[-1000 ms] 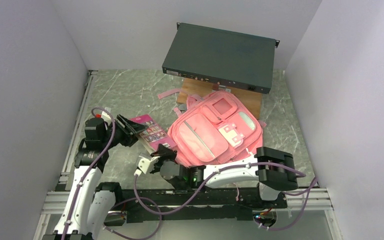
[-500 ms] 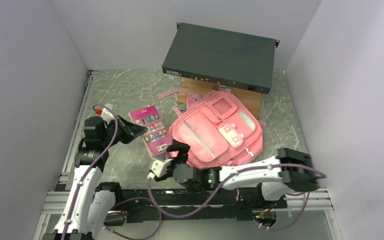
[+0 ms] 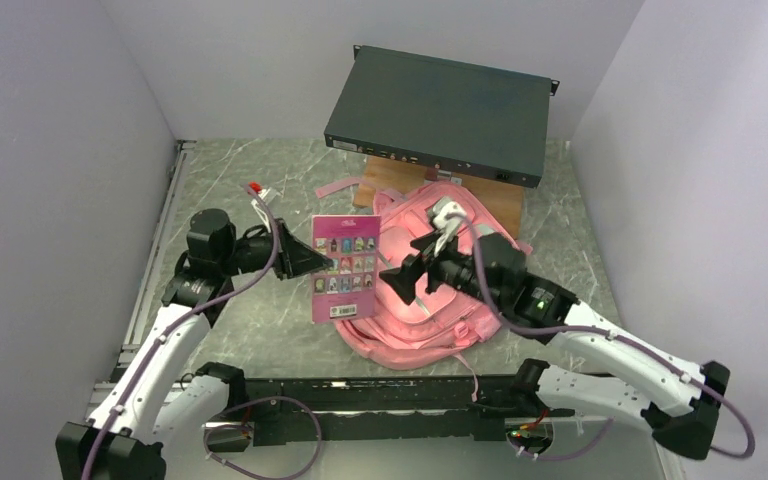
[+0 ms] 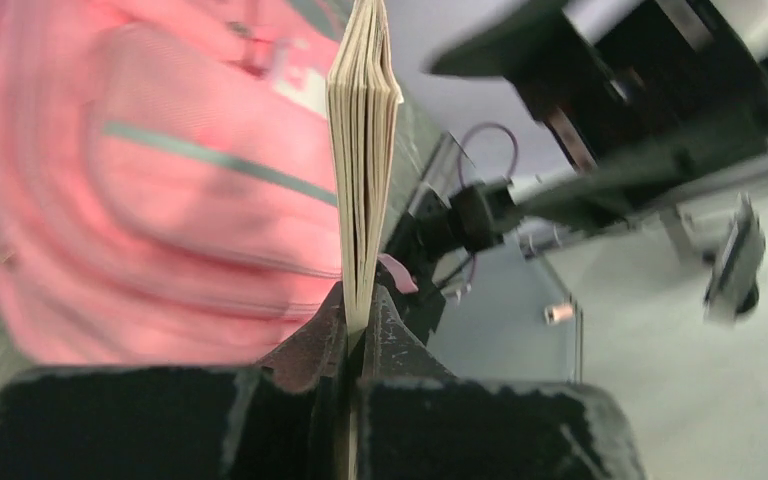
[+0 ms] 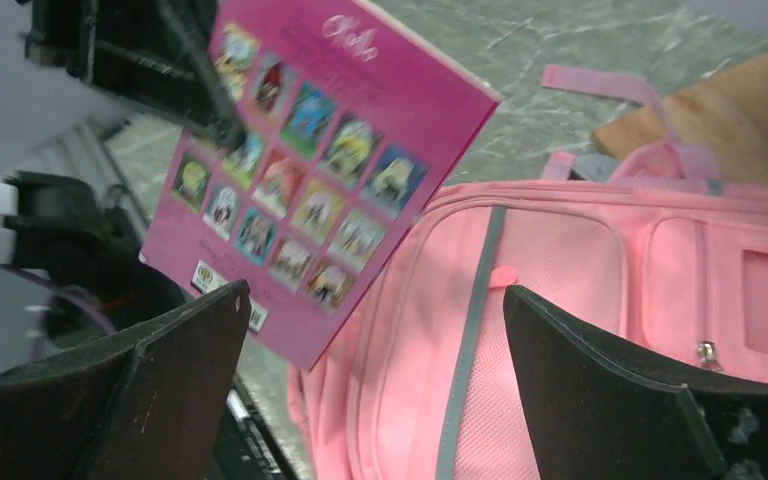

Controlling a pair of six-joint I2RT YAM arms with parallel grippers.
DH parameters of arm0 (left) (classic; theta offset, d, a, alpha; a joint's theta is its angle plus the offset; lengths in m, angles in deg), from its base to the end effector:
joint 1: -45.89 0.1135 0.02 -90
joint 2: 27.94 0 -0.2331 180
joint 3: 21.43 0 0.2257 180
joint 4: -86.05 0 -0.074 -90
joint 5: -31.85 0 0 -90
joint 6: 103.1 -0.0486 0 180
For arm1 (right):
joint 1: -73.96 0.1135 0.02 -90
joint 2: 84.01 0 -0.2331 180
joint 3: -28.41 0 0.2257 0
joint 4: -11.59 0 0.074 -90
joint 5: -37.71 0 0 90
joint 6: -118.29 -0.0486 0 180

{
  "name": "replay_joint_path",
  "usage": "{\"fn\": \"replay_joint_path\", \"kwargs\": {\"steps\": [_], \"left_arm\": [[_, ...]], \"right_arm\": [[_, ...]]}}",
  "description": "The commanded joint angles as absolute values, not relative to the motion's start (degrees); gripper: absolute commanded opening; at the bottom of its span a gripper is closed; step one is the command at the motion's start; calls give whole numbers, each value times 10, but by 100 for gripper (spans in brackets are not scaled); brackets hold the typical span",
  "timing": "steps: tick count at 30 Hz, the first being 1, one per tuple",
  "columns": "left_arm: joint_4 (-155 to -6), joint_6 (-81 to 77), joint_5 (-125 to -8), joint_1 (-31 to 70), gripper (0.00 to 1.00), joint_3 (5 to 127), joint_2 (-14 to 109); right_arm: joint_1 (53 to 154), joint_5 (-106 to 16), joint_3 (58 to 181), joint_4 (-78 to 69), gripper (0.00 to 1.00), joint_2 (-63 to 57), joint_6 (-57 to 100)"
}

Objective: Pack the student bag
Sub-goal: Place the book in the student bag.

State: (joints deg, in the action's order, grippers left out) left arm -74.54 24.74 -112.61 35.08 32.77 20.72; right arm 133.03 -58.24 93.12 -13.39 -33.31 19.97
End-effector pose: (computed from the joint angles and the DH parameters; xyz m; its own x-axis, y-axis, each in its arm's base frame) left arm 0.1792 -0.0745 0.2858 -0.7289 -0.2239 -0.6470 0.5544 0.3615 -0.7496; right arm 0.1130 0.1788 0.3252 -0.2127 -0.0749 -0.9742 -0.7783 0.6158 0.1225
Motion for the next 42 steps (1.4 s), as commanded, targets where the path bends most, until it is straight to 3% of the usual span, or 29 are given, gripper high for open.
{"fn": "replay_joint_path", "kwargs": {"steps": [1,5,8,15,18,19,22,23,27,32,38,42], "left_arm": [[-755,153,-1213,277,0,397,221],[-718,109,-1217,202,0,423,241],[-699,87,-1218,156,0,432,264],[-694,67,-1225,138,0,452,279],[-662,50,-1219,138,2,474,281],[-653,48,-1207,138,11,477,278],[-661,75,-1131,139,59,461,248],[-675,89,-1103,139,71,450,228],[-721,165,-963,139,98,405,123],[-691,258,-737,139,100,363,7],[-808,326,-789,139,100,291,-20],[-899,377,-872,139,99,268,32]], "right_arm": [[1202,-290,974,-189,100,-328,82],[1116,-63,962,-128,100,-308,23],[1104,62,918,13,95,-301,-54],[1104,142,889,79,42,-274,-118],[1104,136,893,58,2,-277,-103],[1104,130,896,51,0,-279,-99],[1103,64,894,74,0,-296,-127],[1101,34,889,95,0,-303,-147],[1083,-78,876,144,0,-323,-227],[1066,-152,837,283,0,-324,-340],[1066,-201,804,482,0,-288,-469],[1073,-230,808,507,0,-282,-482]]}}
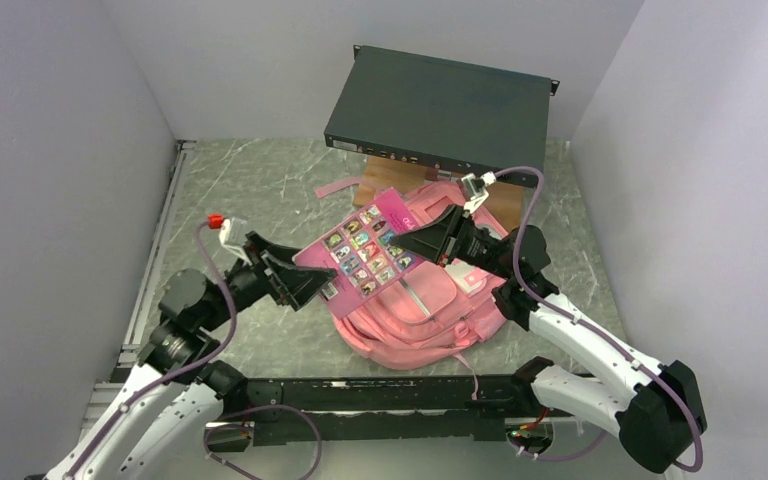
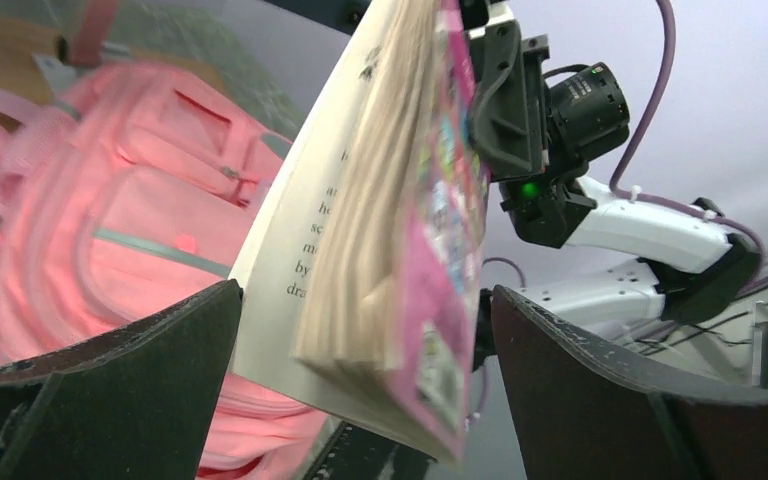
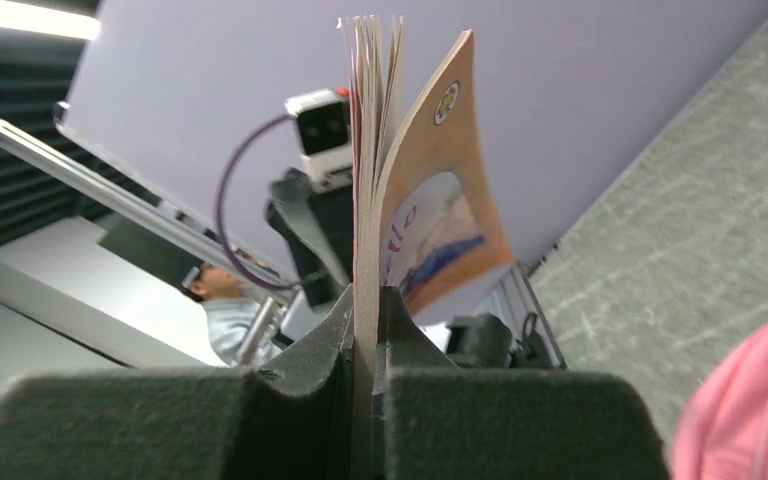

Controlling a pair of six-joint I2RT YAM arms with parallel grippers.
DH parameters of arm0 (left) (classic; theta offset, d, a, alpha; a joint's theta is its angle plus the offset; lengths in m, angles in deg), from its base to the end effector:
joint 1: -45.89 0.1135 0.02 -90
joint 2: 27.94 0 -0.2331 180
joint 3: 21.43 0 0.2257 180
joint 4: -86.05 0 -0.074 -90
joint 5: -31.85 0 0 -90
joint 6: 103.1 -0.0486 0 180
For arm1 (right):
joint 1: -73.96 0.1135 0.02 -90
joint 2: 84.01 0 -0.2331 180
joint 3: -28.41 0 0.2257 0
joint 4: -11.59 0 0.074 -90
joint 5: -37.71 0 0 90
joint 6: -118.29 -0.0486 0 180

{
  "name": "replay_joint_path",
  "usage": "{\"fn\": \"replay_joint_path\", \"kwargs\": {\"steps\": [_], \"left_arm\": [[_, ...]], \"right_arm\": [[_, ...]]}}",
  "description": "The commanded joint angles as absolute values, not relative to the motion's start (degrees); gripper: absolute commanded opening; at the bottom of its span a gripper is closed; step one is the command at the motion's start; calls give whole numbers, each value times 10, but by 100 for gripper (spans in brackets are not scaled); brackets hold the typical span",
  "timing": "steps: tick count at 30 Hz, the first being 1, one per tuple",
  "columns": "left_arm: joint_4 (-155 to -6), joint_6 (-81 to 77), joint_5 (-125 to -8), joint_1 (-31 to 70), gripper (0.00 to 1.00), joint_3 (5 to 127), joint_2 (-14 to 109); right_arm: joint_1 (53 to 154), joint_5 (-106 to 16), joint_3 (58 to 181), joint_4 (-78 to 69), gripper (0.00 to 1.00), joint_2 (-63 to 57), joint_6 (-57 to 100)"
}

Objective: Pack the student bag
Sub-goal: Place the book in the student bag.

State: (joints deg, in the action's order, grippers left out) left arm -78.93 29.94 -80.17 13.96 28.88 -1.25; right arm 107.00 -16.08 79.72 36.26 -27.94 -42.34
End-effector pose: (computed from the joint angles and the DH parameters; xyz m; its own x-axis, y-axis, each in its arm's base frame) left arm 0.1060 -0.0875 0.3264 -0.4566 -0.4610 -0.7609 0.6749 0.3778 -0.6339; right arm 0.1698 0.1447 0.3267 -0.7596 0.4140 -0.5016 -0.5697 -0.0513 0.8203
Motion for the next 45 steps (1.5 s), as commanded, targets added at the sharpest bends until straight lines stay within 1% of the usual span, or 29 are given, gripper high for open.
{"fn": "replay_joint_path", "kwargs": {"steps": [1,5,6,7,9,10,14,15,17,19,26,30,31,33,35,36,39,40,41,42,44,45], "left_arm": [[-941,395,-894,139,97,257,44],[-1081,459,-935,139,72,209,75],[-1105,473,-934,139,70,201,78],[-1113,482,-929,139,73,198,78],[-1081,466,-915,139,90,203,66],[-1035,445,-894,139,99,215,47],[-713,326,-733,139,100,314,-22],[-656,304,-697,139,100,331,-36],[-626,296,-656,139,100,341,-60],[-628,313,-664,139,100,339,-67],[-755,392,-831,139,100,310,8],[-872,425,-869,139,99,286,40],[-899,434,-873,139,97,280,43],[-930,439,-878,139,91,273,50],[-934,434,-864,139,78,271,51],[-933,433,-852,139,69,270,50],[-939,419,-835,139,48,266,47],[-937,410,-829,139,32,265,43],[-929,401,-819,139,11,267,39],[-905,391,-806,139,0,273,34],[-838,351,-778,139,0,298,19],[-798,325,-757,139,0,313,7]], "right_arm": [[1074,-237,807,511,0,-283,-480],[1079,-280,795,486,0,-302,-457],[1080,-290,791,480,0,-306,-455],[1080,-296,787,482,0,-308,-455],[1080,-297,784,480,0,-314,-447],[1080,-298,789,454,0,-320,-436],[1080,-306,804,394,0,-338,-403],[1080,-308,801,396,0,-341,-403],[1080,-309,799,413,0,-339,-410],[1080,-303,805,431,0,-325,-418],[1080,-267,813,517,0,-274,-461],[1081,-265,801,526,0,-262,-472],[1081,-262,802,518,0,-261,-471],[1083,-257,799,508,0,-265,-463],[1087,-258,790,499,0,-272,-457],[1089,-256,787,489,0,-276,-453],[1095,-248,769,466,0,-291,-437],[1099,-246,760,463,0,-295,-428],[1102,-242,754,454,5,-299,-413],[1103,-235,755,429,15,-303,-393],[1103,-213,781,322,33,-305,-317],[1104,-210,797,253,44,-308,-271]]}}
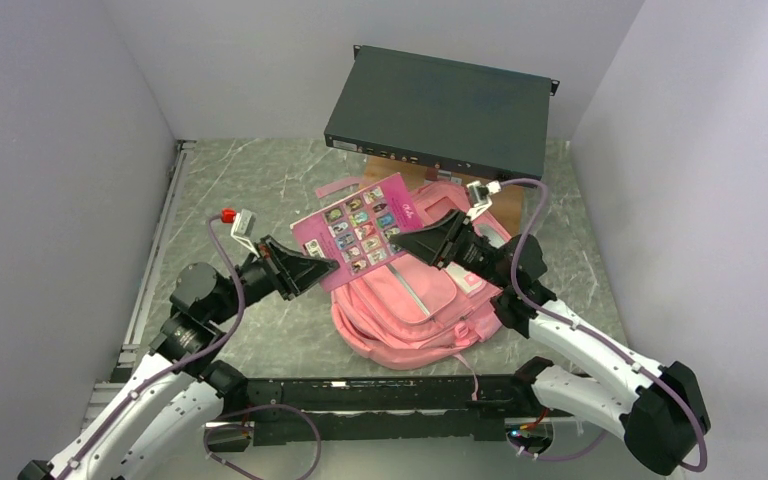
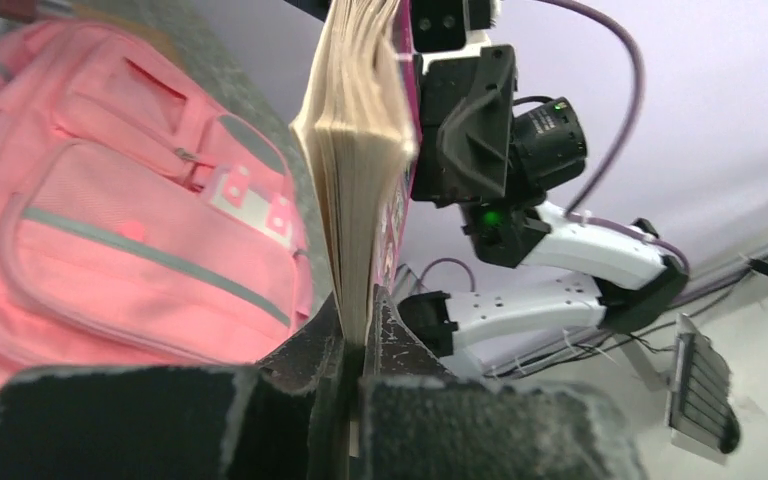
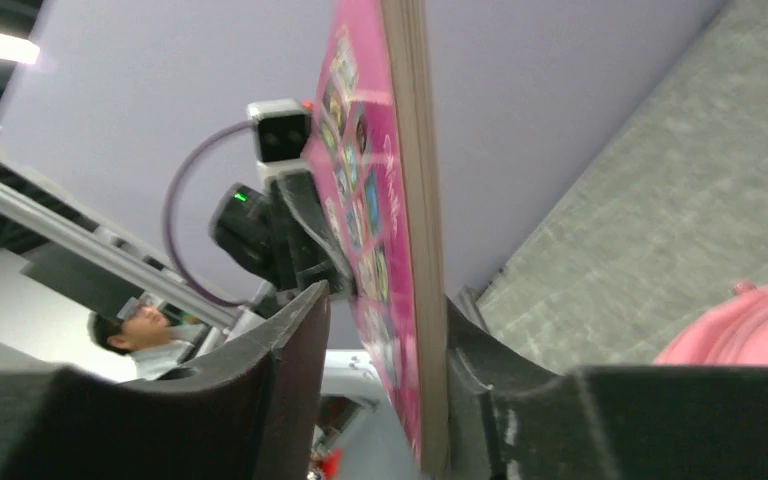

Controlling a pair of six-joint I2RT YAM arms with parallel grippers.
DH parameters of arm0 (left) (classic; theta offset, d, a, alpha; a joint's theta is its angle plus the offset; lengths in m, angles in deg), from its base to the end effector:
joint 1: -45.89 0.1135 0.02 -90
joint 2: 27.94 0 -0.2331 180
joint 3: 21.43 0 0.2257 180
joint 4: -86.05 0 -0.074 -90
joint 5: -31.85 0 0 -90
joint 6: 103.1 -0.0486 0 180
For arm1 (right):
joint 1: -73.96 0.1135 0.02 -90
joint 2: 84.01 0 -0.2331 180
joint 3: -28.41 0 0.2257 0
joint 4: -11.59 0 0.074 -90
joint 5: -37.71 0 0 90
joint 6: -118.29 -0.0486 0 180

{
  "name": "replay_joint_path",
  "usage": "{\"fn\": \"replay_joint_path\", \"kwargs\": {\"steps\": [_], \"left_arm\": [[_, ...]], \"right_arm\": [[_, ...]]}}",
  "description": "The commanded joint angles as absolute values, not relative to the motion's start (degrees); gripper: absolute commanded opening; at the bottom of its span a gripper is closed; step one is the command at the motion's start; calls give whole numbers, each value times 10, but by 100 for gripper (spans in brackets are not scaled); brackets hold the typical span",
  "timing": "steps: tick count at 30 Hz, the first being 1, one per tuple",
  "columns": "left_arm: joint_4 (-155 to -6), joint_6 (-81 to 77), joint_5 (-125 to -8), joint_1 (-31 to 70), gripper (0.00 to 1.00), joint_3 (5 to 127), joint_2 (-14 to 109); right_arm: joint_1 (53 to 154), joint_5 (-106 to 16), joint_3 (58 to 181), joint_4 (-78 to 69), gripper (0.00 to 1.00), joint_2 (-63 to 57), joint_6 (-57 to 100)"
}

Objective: Pack the student bag
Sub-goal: Place the book in the student bag.

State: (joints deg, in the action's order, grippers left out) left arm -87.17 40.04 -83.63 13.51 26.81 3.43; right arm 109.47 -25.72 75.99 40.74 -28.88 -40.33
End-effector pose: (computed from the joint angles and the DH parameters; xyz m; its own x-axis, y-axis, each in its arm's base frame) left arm 0.1180 -0.0996 0.3210 -0.5842 -0.4848 -0.6509 0.6229 0.2462 -0.7425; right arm 0.1662 0.1453 0.3183 -0.6897 0.5310 -0.4923 -0.5918 -0.0218 0.8058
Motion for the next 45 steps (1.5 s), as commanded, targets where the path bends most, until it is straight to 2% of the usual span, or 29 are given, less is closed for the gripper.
{"fn": "replay_joint_path", "kwargs": {"steps": [1,2,4,7,11,16,21,31,36,38,39,45], "left_arm": [[-751,298,-730,139,0,329,-5],[-701,270,-694,139,0,348,-18],[-587,226,-614,139,0,394,-46],[-472,181,-505,139,0,447,-80],[-366,204,-348,139,0,475,-116],[-323,217,-300,139,0,475,-127],[-326,221,-317,139,0,467,-118],[-346,229,-373,139,0,449,-86],[-353,237,-398,139,0,443,-74],[-355,243,-407,139,0,441,-70],[-355,245,-410,139,0,441,-68],[-337,217,-441,139,0,462,-50]], "right_arm": [[1105,-212,810,169,54,-310,-222],[1105,-217,823,112,61,-311,-175],[1108,-232,845,21,68,-318,-92],[1140,-273,855,-59,72,-320,-4],[1265,-429,889,-153,74,-278,86],[1389,-621,956,-226,75,-175,127],[1470,-745,1031,-304,74,-70,155],[1506,-876,1074,-366,50,55,144],[1508,-964,1071,-365,27,72,125],[1508,-977,1064,-347,5,60,125],[1507,-980,1061,-337,0,49,125],[1470,-933,1042,-290,0,-63,141]]}}
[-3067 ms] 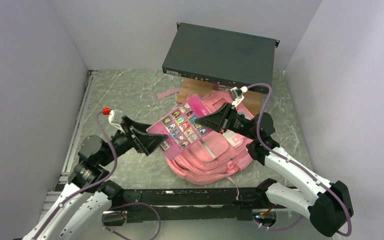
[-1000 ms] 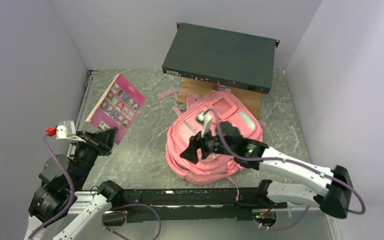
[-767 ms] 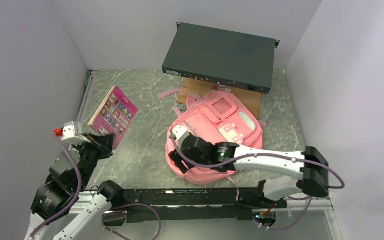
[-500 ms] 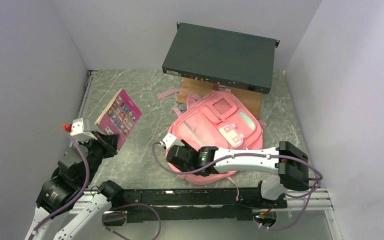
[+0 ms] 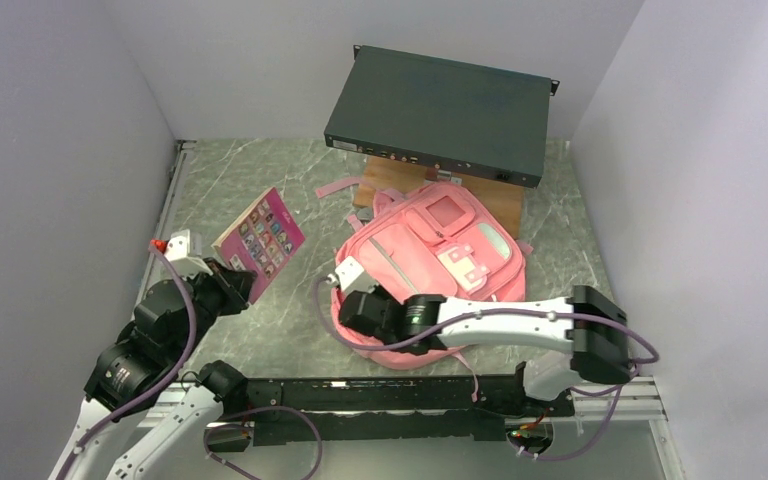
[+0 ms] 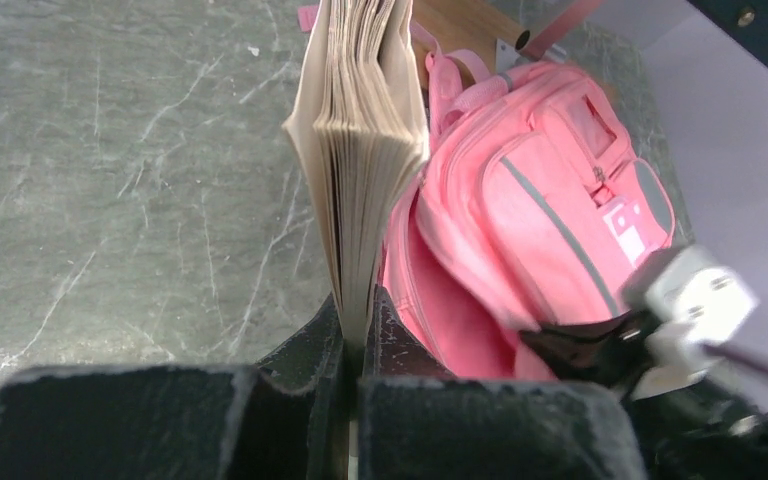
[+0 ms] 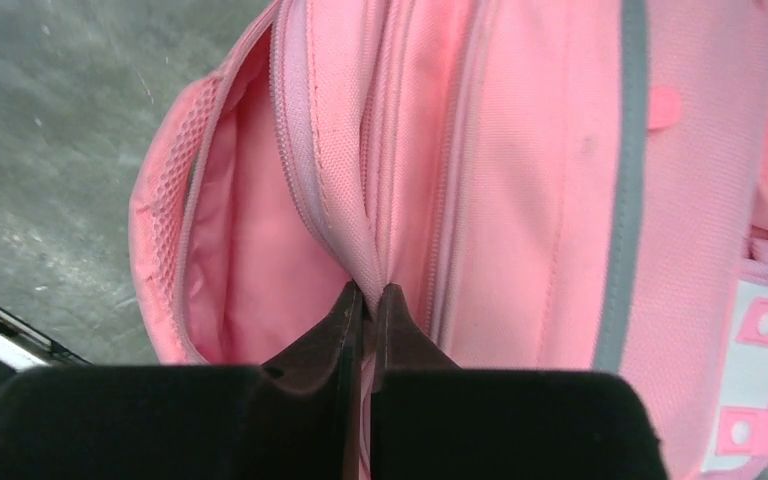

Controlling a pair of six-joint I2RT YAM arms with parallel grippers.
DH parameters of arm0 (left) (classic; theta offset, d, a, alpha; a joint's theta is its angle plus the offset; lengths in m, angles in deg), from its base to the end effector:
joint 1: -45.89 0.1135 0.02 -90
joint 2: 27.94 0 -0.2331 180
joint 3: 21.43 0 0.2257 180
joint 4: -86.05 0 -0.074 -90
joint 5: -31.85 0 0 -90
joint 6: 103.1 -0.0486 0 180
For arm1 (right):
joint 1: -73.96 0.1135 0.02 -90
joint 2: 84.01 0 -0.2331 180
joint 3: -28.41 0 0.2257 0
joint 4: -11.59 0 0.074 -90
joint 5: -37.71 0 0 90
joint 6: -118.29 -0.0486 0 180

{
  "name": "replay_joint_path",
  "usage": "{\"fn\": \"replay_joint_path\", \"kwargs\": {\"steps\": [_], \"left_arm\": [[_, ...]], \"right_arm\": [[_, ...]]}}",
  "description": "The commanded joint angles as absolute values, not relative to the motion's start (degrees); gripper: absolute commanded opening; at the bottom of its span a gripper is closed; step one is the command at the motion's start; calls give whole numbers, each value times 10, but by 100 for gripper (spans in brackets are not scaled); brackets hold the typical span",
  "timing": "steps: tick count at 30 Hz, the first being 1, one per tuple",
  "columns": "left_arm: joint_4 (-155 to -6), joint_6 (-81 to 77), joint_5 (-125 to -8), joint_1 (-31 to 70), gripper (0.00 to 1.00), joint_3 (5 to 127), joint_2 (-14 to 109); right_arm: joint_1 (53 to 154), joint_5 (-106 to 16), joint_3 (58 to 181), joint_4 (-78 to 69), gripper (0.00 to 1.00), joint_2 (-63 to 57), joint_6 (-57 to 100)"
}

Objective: Pack the student bag
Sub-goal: Place the book in the student bag.

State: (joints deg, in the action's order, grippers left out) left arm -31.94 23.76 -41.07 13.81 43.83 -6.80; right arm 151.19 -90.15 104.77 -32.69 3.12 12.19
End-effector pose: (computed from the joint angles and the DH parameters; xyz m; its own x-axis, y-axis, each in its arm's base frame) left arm 0.0747 -0.0300 0.3177 -0.3707 -0.4444 -0.8155 0.0606 0.8647 -0.4987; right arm 0.0942 0.2806 0.2120 -0.3660 -0.6245 -0.6899 -0.6149 0.7188 -0.3245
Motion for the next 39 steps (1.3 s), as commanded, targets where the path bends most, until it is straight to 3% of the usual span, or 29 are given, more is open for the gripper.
{"fn": "replay_joint_path", "kwargs": {"steps": [1,6,15,28,39], "left_arm": [[-324,205,-447,139,0,477,-40],[-283,192,-545,139,0,522,-4],[-386,352,-733,139,0,406,-30],[-354,429,-725,140,0,380,-49],[-281,466,-639,140,0,379,-101]], "right_arm": [[1453,-902,1038,-281,0,-86,144],[1345,-735,1001,-229,0,-185,140],[1277,-656,1009,-204,0,-209,124],[1255,-657,1015,-177,0,-222,93],[1245,-658,1023,-170,0,-221,82]]}}
